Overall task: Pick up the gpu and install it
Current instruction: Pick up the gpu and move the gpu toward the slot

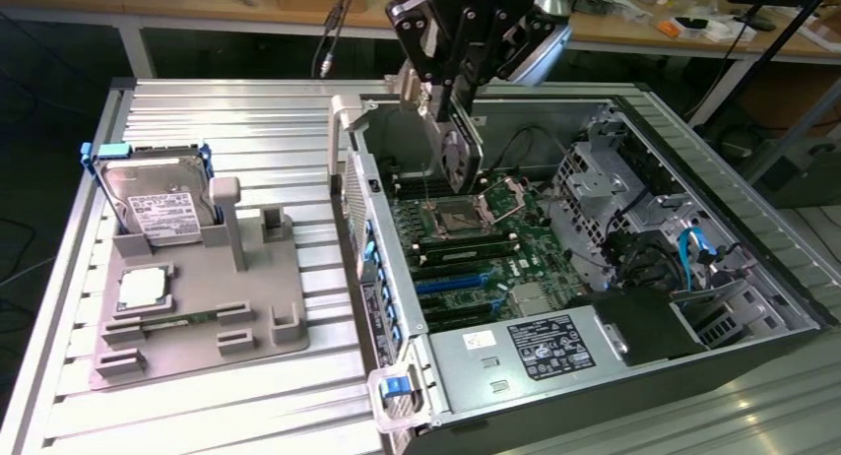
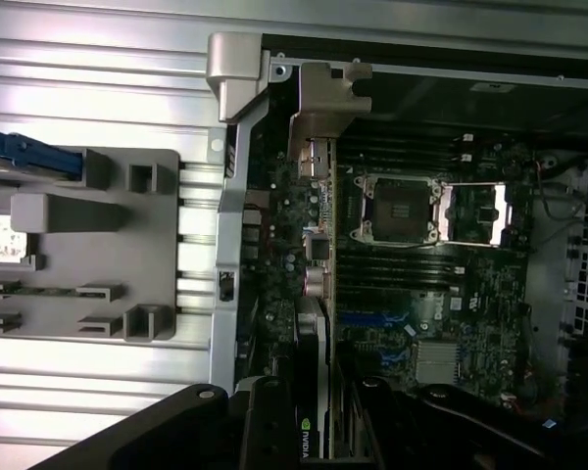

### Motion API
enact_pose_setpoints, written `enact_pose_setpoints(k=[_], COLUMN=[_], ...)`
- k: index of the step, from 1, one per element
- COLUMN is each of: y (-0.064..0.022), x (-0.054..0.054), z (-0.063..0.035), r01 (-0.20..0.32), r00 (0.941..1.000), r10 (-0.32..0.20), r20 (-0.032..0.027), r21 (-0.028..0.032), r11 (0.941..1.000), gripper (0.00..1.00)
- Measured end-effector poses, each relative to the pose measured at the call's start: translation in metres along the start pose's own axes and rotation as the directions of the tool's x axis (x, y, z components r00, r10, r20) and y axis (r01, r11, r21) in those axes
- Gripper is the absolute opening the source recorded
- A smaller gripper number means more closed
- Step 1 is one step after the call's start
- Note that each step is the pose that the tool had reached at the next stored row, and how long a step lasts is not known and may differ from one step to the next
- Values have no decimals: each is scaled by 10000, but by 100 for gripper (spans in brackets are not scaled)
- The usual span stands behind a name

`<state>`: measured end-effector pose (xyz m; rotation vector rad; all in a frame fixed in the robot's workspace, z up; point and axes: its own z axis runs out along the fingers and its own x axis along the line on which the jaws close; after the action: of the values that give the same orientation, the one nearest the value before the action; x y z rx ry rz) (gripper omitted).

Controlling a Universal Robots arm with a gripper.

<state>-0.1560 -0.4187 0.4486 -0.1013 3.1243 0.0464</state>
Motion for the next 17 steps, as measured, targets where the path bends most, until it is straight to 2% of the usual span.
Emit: enact_pose_setpoints(k=[7,17], y=[-11,-32], x=[-168,-490], z=[3,7], r01=[-43,-69], r00=[10000,10000], r10=[43,69], r20=[-6,-6], r21=[0,1], r11=[10000,10000], gripper=[27,27])
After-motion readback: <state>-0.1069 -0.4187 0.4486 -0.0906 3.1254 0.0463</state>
